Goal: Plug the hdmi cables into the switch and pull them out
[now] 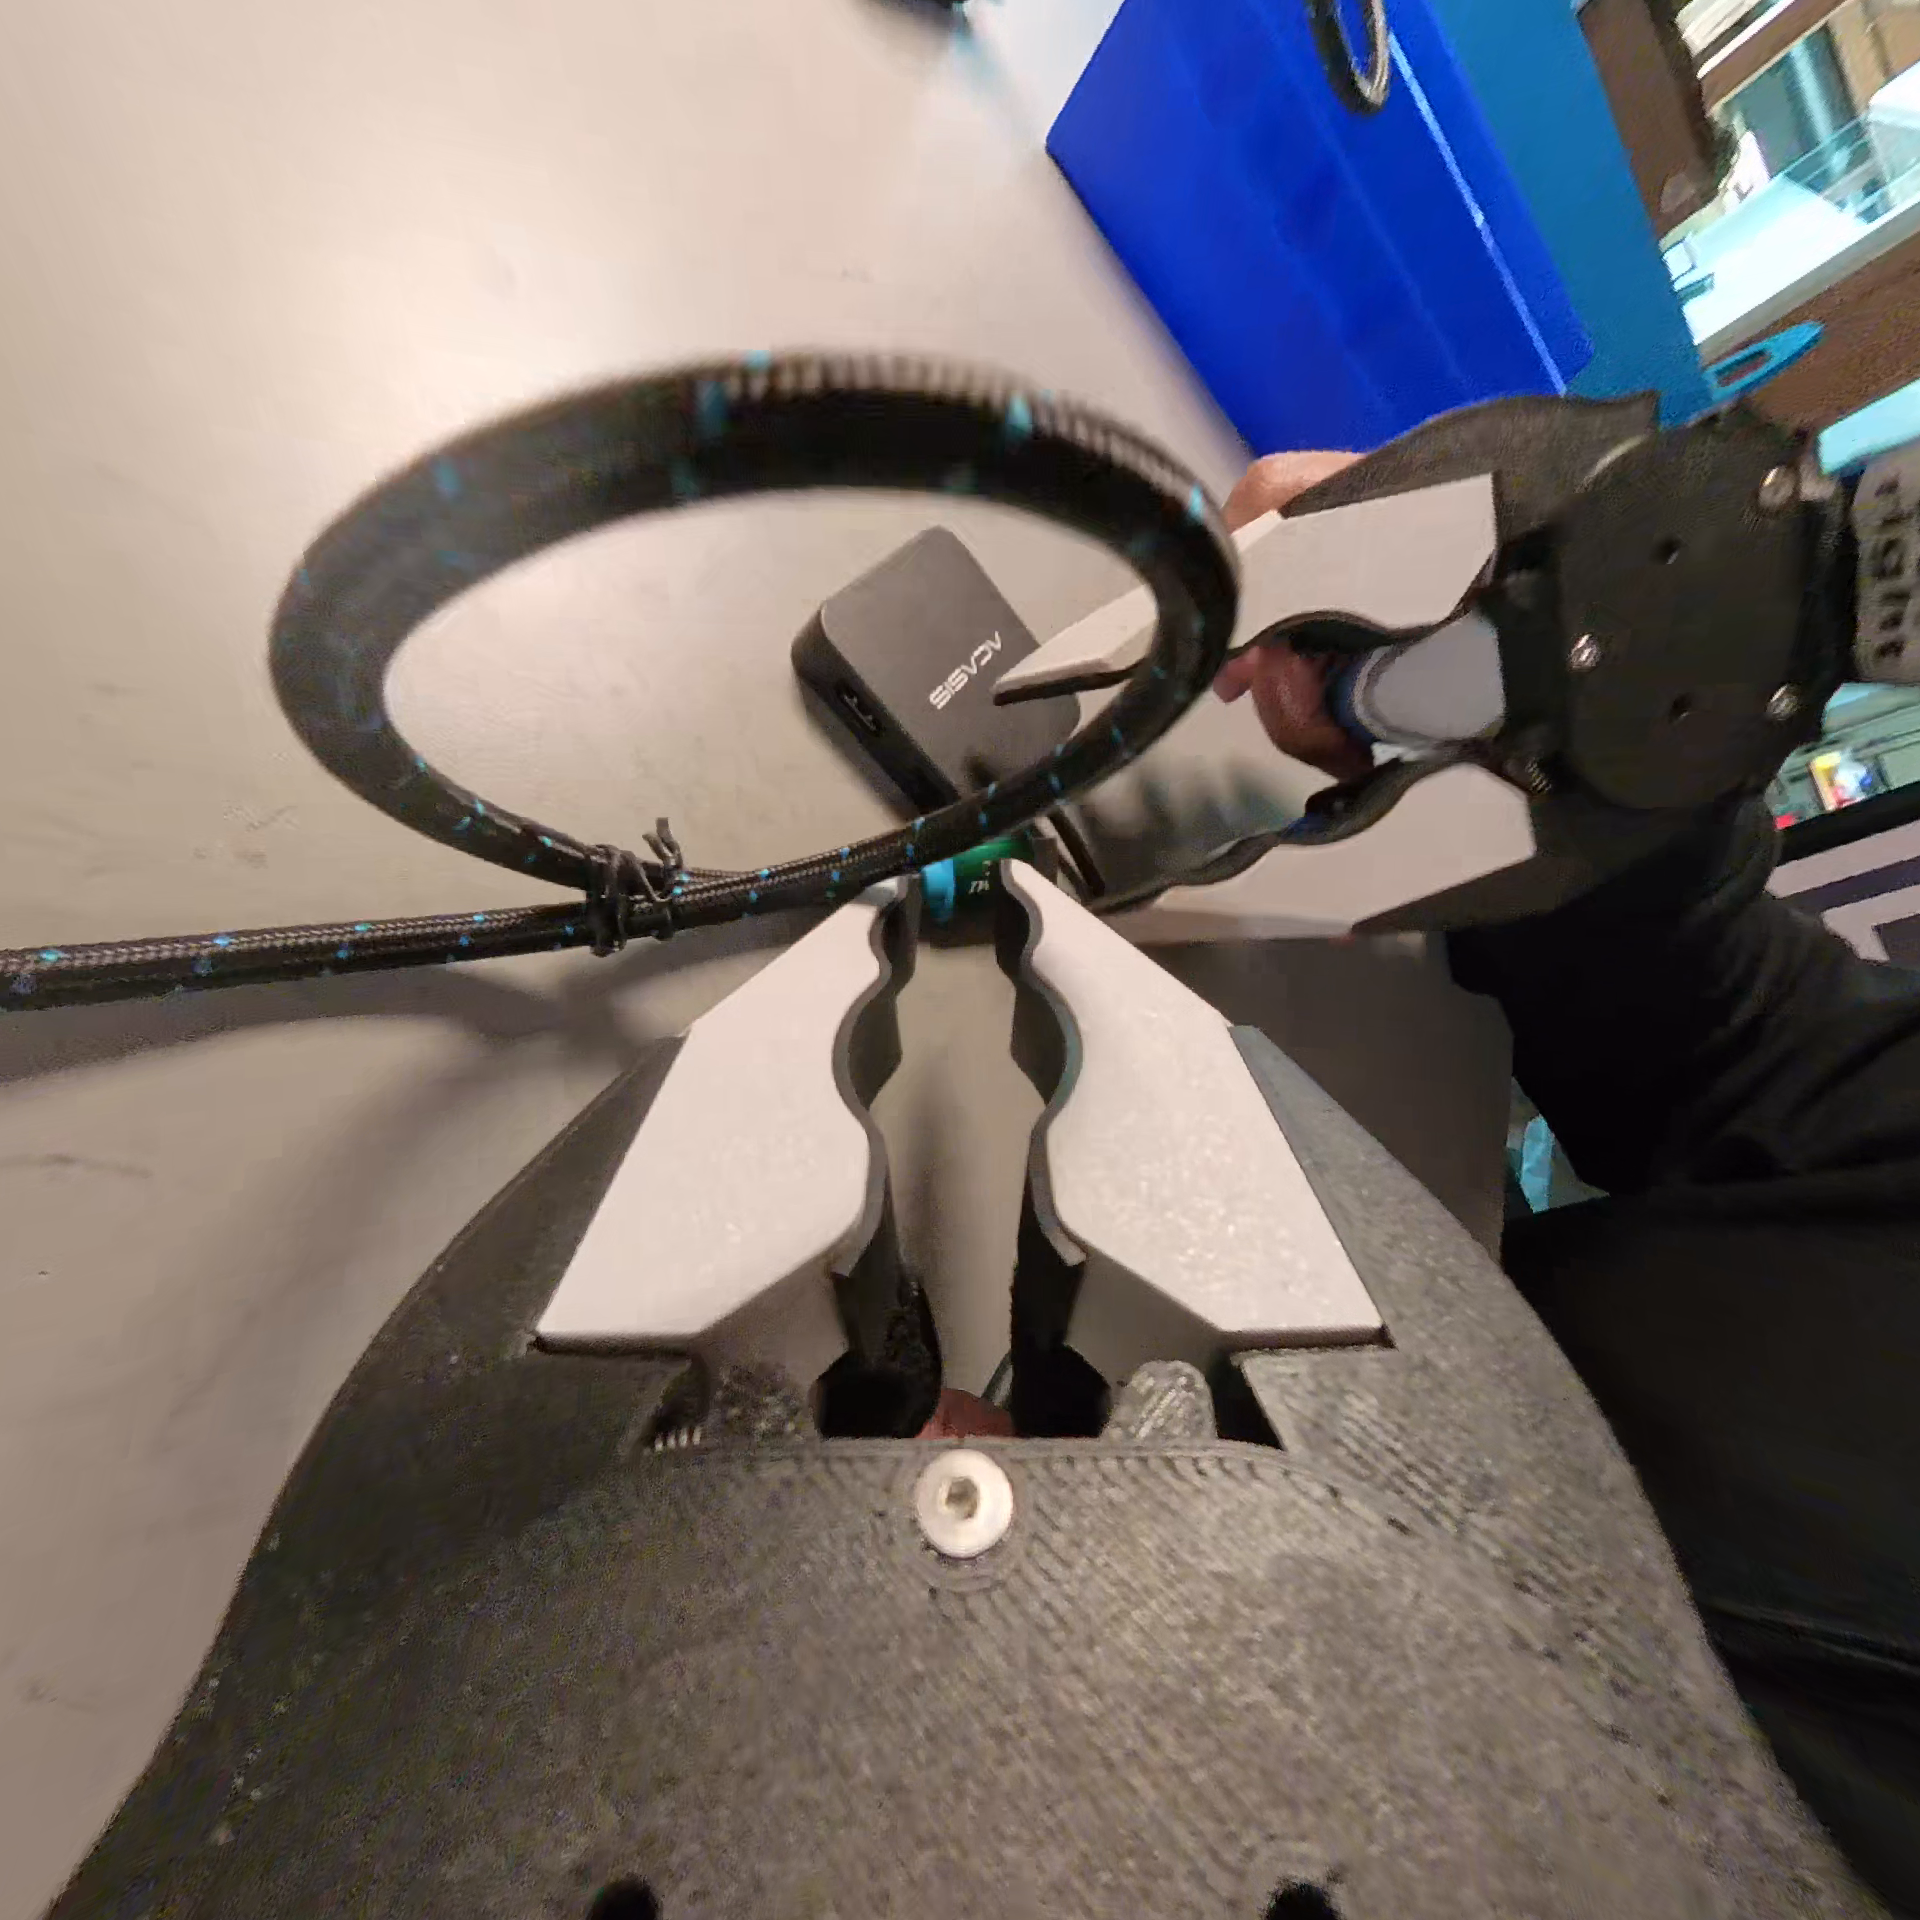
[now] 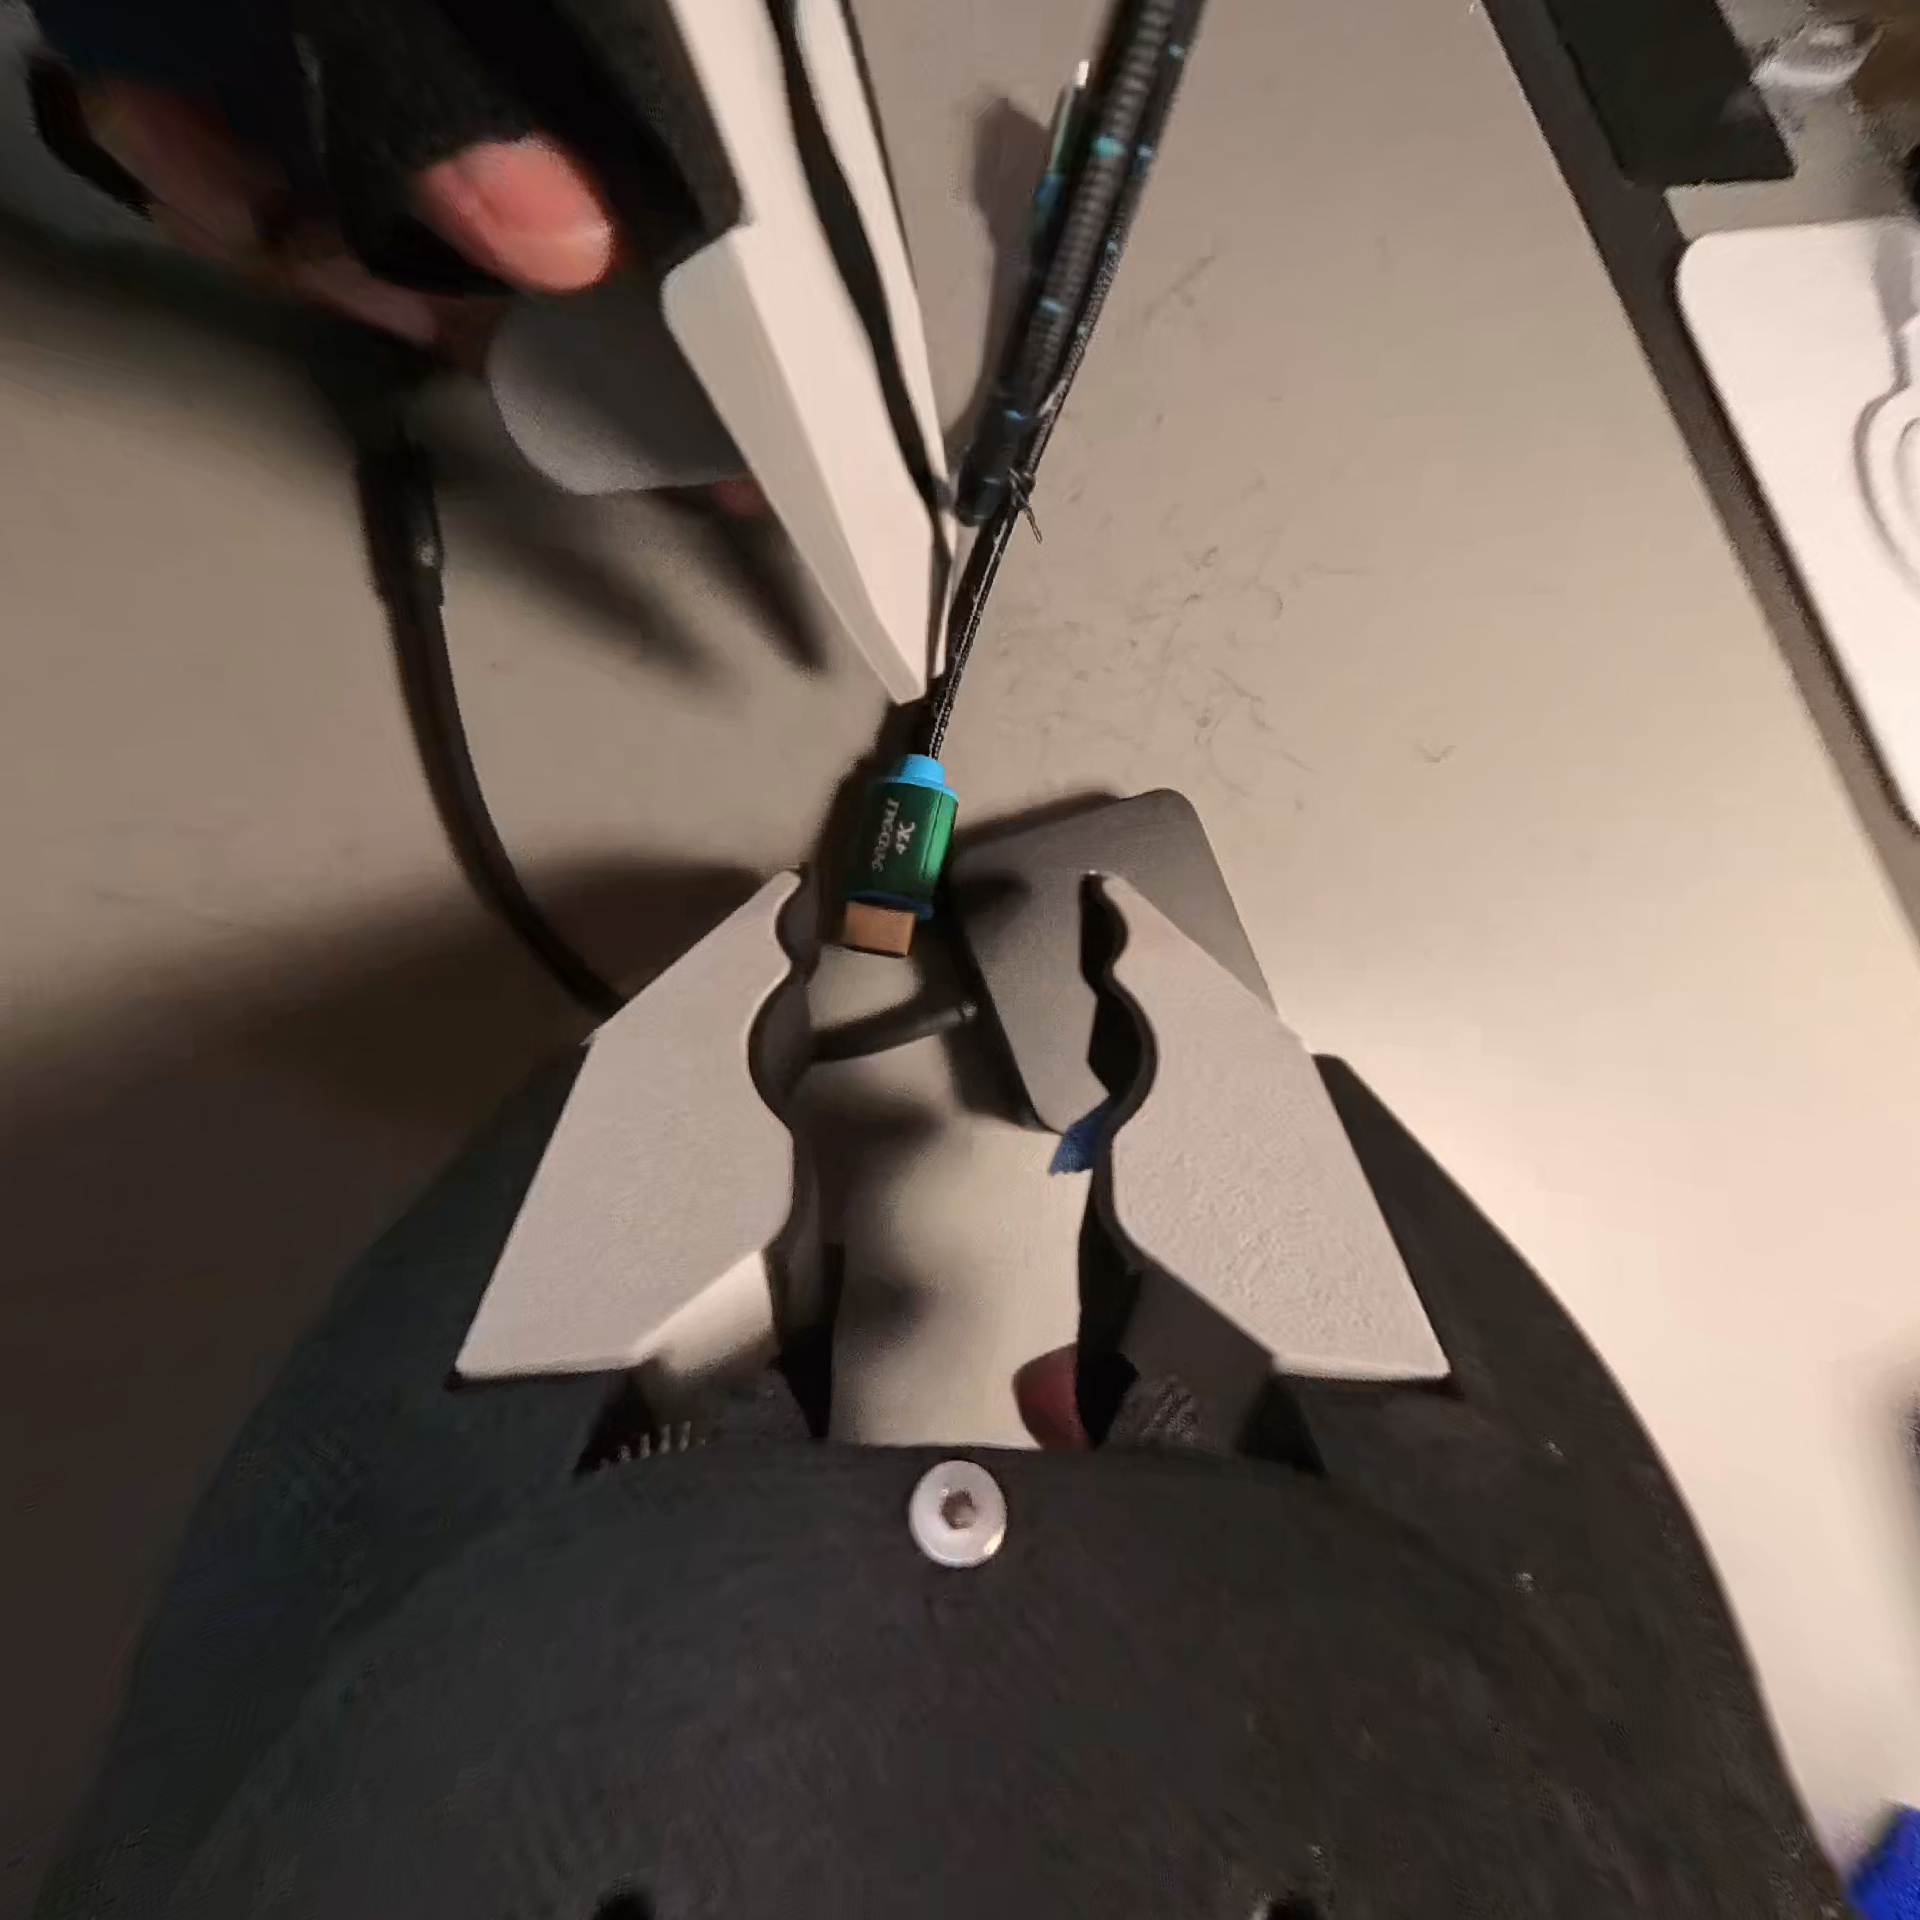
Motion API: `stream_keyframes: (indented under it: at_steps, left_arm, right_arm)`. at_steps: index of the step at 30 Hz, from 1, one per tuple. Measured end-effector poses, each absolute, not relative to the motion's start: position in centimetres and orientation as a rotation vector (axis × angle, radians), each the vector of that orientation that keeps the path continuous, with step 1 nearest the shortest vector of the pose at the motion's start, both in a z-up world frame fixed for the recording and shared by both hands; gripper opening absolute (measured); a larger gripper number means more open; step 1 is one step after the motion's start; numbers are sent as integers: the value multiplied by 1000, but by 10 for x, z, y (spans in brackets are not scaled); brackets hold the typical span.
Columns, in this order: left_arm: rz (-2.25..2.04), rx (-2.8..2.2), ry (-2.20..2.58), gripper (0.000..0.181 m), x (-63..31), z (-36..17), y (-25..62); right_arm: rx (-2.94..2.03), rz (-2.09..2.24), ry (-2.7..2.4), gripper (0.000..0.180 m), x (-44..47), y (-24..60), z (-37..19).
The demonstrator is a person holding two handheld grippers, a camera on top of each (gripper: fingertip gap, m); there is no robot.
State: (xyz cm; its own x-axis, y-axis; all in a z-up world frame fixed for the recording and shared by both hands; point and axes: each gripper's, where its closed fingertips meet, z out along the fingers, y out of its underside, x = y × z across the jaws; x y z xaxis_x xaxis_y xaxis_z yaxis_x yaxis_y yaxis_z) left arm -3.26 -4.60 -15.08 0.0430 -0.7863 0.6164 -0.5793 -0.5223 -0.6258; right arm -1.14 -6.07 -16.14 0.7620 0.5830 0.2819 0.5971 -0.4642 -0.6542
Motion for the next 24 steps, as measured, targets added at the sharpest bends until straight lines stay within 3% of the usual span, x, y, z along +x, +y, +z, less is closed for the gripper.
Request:
stream_keyframes:
  at_steps: [2, 7, 17, 24]
  left_arm:
    - [-1511, -2114, 1379, 13, -31, -149, -46]
    - [-1494, -2137, 1370, 13, -31, -153, -43]
    - [-1454, -2155, 1347, 13, -36, -153, -31]
    - [-1637, -2242, 1090, 20, -35, -139, -18]
  right_arm:
    - [-2150, -83, -955, 58, -17, -59, -167]
    - [-2091, -146, -1025, 35, -25, -54, -169]
    - [-2191, -20, -917, 20, -36, -46, -174]
    - [-1898, -271, -859, 12, -29, -22, -130]
